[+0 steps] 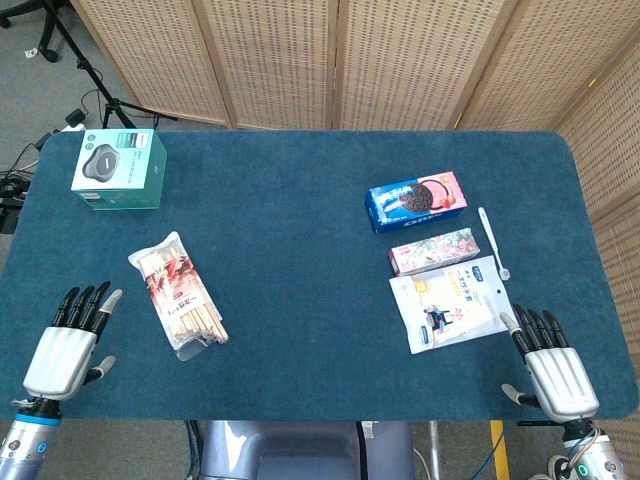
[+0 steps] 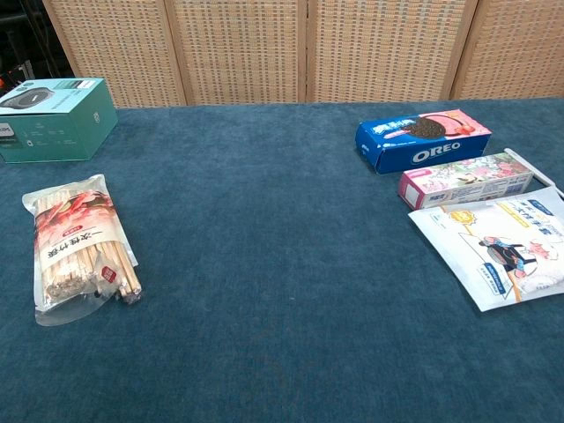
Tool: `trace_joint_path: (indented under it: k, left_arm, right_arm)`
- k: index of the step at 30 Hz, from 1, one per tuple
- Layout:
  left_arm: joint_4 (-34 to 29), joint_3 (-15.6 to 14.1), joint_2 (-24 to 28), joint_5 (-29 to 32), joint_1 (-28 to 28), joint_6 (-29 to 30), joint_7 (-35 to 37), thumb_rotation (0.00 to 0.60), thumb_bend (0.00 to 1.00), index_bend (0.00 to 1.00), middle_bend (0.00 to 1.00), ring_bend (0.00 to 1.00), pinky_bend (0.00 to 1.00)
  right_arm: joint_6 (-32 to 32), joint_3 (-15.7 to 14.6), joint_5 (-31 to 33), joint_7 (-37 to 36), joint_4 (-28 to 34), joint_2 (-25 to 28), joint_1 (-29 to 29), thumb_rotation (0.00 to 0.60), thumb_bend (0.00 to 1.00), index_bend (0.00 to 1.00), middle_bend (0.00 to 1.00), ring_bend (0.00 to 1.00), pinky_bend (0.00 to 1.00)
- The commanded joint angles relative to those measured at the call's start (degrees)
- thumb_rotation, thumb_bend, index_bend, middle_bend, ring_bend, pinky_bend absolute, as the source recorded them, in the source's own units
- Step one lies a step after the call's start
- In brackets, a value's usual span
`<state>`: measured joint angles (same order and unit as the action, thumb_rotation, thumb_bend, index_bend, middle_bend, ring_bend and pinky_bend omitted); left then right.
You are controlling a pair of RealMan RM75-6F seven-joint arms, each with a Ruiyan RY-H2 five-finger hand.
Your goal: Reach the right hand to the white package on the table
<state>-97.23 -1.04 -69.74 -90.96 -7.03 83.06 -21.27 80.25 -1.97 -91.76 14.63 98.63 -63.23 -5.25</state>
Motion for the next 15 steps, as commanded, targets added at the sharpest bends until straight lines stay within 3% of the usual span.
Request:
trace_joint_path:
  k: [1, 15]
  left_arm:
    - [0.0, 0.1, 0.0, 0.0, 0.0, 0.0, 0.0, 0.600, 0.16, 0.00, 0.00, 0.00, 0.00]
    - [-0.1, 0.1, 0.1, 0.1, -0.1, 0.0, 0.1, 0.600, 0.17, 0.00, 0.00, 0.00, 0.00]
  right_arm:
    - [-0.1, 0.0, 0.1, 0.1, 0.0, 0.0, 0.0, 0.600, 0.13, 0.00, 0.00, 0.00, 0.00]
    - [0.0, 0.1, 0.0, -0.2, 0.1, 0.1, -0.1, 0.600, 0.13, 0.00, 0.00, 0.00, 0.00]
